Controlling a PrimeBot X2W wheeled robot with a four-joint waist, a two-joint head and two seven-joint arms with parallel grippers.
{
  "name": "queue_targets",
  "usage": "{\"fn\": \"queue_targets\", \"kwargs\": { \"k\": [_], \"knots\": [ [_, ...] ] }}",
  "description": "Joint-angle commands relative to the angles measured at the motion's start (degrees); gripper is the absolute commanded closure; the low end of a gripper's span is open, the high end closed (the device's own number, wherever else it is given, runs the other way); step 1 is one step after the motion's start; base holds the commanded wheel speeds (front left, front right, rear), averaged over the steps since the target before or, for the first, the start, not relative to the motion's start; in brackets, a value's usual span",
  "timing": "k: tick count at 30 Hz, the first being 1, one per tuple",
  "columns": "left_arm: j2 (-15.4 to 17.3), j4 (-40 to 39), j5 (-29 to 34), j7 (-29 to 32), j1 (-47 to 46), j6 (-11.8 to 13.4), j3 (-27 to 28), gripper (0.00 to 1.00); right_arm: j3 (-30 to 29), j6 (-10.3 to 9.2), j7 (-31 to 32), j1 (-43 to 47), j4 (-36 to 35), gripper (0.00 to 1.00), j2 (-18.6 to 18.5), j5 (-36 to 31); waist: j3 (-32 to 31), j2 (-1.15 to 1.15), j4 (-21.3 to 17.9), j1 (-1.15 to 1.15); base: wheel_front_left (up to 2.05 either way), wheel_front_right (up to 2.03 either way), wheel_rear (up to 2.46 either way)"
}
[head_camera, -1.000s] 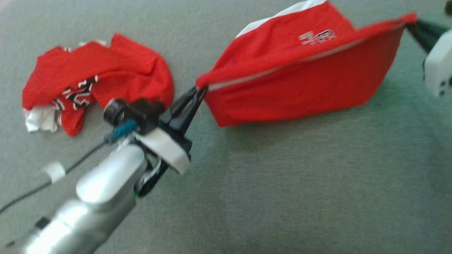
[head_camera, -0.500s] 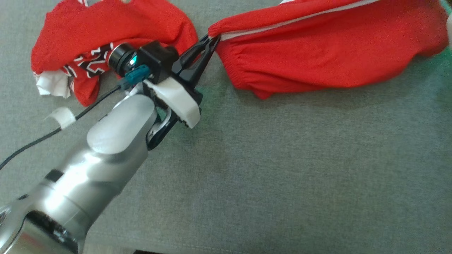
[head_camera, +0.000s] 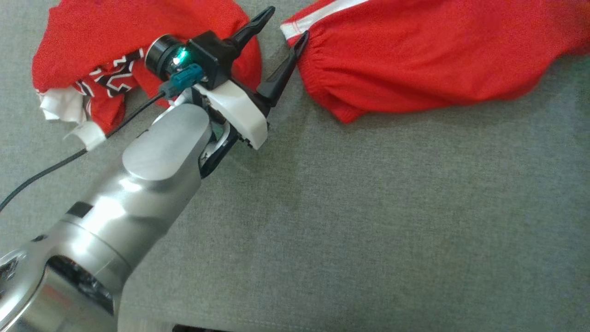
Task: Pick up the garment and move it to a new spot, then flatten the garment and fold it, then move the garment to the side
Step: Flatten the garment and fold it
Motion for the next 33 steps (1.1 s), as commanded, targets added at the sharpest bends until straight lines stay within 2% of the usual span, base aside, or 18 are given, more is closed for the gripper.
{"fn": "queue_targets", "kwargs": {
  "k": [1, 6, 10, 17, 18, 24, 28, 33],
  "knots": [
    [1.6, -0.7, -0.2, -0.6, -2.5, 0.0, 1.9, 0.0, -0.5, 0.19, -1.2, -0.4, 0.0, 0.0, -0.4, 0.0, -0.5, 0.0, -0.4, 0.0, 0.0, 0.0, 0.0],
    [2.2, -1.3, -0.7, -1.6, -1.2, 0.9, 5.4, 0.0, -4.1, 0.19, -9.4, 1.5, 5.9, 0.0, 2.8, 1.9, -3.7, 0.0, -1.8, 0.0, 0.0, 0.0, 0.0],
    [3.2, -6.6, -0.1, -1.7, 2.5, 3.1, 11.8, 0.0, -8.3, 0.19, -16.6, 4.5, 9.1, 0.0, 6.0, 4.2, -7.1, 0.0, -3.3, 0.0, 0.0, 0.0, 0.0],
    [4.3, -17.2, 4.3, -1.7, 14.8, 6.8, 23.9, 0.0, -17.4, 0.19, -20.4, 11.9, 9.8, 0.0, 11.6, 6.6, -13.3, 0.0, -5.9, 0.0, 0.0, 0.0, 0.0],
    [4.0, -19.8, 5.7, -1.7, 18.8, 7.4, 27.4, 0.0, -22.4, 0.19, -20.4, 14.5, 7.7, 0.0, 13.1, 5.8, -14.9, 0.0, -6.6, 0.0, 0.0, 0.0, 0.0],
    [2.4, -25.2, 10.5, -1.7, 31.1, 7.0, 35.7, 0.0, -38.8, 0.19, -20.4, 27.9, -1.1, 0.0, 19.9, -1.7, -19.5, 0.0, -9.0, 0.0, 0.0, 0.0, 0.0],
    [0.7, -27.6, 14.3, -1.7, 38.3, 5.9, 39.9, 0.0, -47.3, 0.19, -20.4, 38.8, -7.6, 0.0, 26.2, -10.4, -22.1, 0.0, -10.4, 0.0, 0.0, 0.0, 0.0],
    [-3.1, -30.2, 17.3, -1.7, 46.5, 4.0, 45.3, 0.0, -55.6, 0.19, -20.4, 51.9, -15.1, 0.0, 34.8, -18.3, -24.4, 0.0, -11.6, 0.0, 0.0, 0.0, 0.0]
  ]
}}
